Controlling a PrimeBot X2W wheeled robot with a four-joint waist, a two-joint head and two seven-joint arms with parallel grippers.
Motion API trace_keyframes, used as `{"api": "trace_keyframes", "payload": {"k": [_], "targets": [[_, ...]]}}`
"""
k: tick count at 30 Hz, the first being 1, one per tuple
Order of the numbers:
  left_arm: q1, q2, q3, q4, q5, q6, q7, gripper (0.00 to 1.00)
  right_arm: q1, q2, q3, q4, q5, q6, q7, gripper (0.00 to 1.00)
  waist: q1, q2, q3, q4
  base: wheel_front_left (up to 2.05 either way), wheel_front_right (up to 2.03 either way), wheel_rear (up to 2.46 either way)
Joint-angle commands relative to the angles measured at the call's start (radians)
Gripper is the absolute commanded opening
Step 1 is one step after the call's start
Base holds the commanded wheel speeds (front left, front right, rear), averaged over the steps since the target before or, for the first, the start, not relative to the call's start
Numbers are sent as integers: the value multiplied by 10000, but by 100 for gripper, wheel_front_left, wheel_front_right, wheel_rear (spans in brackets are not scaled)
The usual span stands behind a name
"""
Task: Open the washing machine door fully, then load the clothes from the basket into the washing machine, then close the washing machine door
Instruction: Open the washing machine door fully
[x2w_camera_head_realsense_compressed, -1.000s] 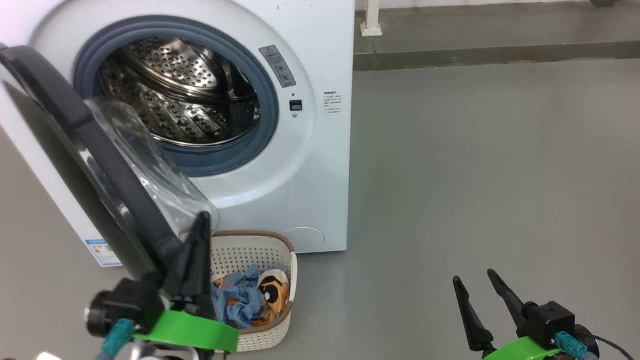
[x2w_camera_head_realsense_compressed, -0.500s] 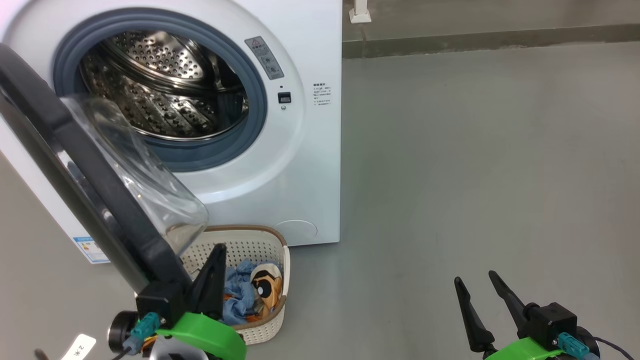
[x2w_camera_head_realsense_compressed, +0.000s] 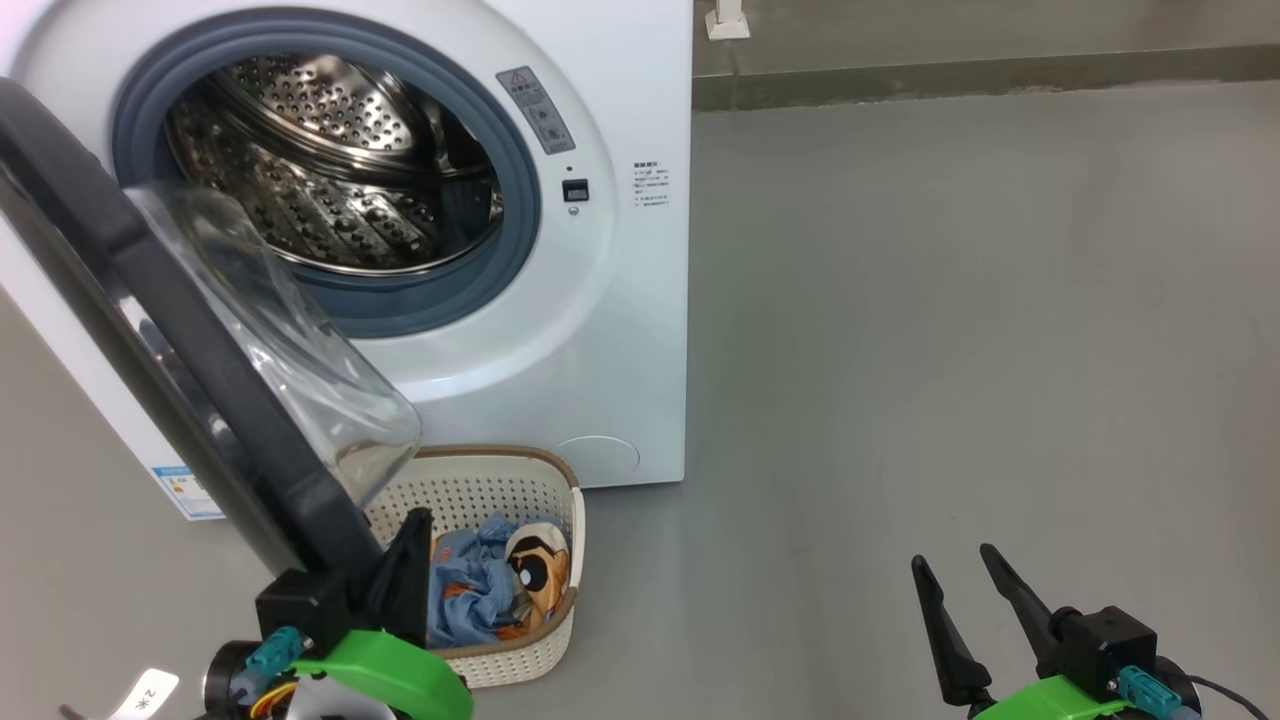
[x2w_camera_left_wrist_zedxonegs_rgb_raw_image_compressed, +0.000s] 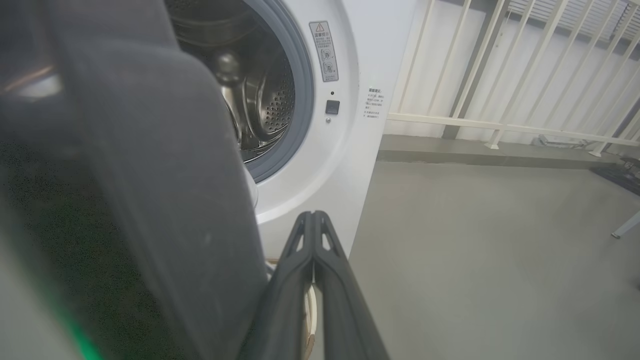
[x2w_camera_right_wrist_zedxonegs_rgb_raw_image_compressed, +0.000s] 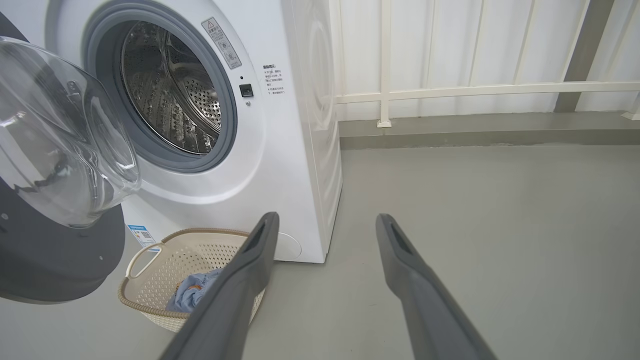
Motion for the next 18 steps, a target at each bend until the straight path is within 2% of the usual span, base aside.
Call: {"api": "trace_keyframes", "payload": {"k": [1, 18], "targets": [[-483, 192, 368, -145, -70, 82, -99, 0, -189, 3, 219, -199, 49, 16, -120, 100, 0, 0, -22, 29, 0, 0, 0], [-130, 361, 499, -58, -285, 238, -216, 0, -122, 3, 367, -104, 166, 16, -120, 100, 0, 0, -112, 713, 0, 0, 0]]}}
